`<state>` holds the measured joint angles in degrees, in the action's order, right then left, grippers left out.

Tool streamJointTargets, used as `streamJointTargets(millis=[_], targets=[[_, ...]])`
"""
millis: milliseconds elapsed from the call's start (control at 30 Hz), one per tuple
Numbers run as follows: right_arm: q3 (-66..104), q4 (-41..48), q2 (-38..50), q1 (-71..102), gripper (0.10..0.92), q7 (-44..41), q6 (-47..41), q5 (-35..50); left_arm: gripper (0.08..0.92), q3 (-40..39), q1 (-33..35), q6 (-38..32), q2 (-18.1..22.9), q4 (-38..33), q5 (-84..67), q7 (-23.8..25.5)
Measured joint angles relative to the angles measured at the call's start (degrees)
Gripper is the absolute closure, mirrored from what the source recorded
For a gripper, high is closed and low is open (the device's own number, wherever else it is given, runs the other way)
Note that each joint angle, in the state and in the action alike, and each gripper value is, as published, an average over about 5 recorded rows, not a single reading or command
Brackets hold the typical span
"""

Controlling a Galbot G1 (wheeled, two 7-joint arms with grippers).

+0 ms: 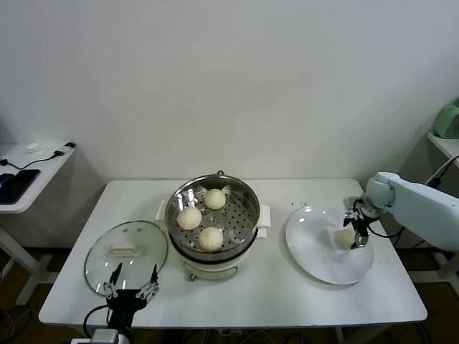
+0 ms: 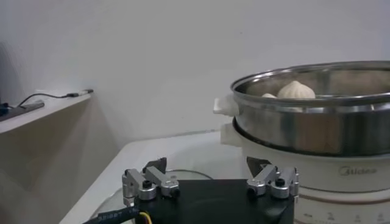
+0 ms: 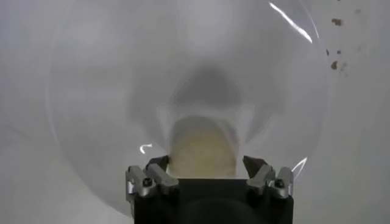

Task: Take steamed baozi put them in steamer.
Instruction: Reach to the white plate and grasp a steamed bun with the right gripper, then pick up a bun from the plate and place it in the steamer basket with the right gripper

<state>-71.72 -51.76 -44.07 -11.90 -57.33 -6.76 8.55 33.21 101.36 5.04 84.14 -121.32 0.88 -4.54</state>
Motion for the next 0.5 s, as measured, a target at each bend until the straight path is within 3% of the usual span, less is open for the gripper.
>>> streamJointTargets(millis=[100, 500], targets=[[0.0, -0.1, 0.0, 0.1, 0.345, -0.2, -0.4, 0.0, 0.177, 0.2, 0.0, 0.1, -0.1, -0.1, -0.1, 0.0], [-5.7, -5.3, 1.1, -6.4, 0.378, -0.5, -2.8, 4.1, 0.177, 0.4, -0.1, 0.7, -0.2, -1.2, -0.3, 0.0]])
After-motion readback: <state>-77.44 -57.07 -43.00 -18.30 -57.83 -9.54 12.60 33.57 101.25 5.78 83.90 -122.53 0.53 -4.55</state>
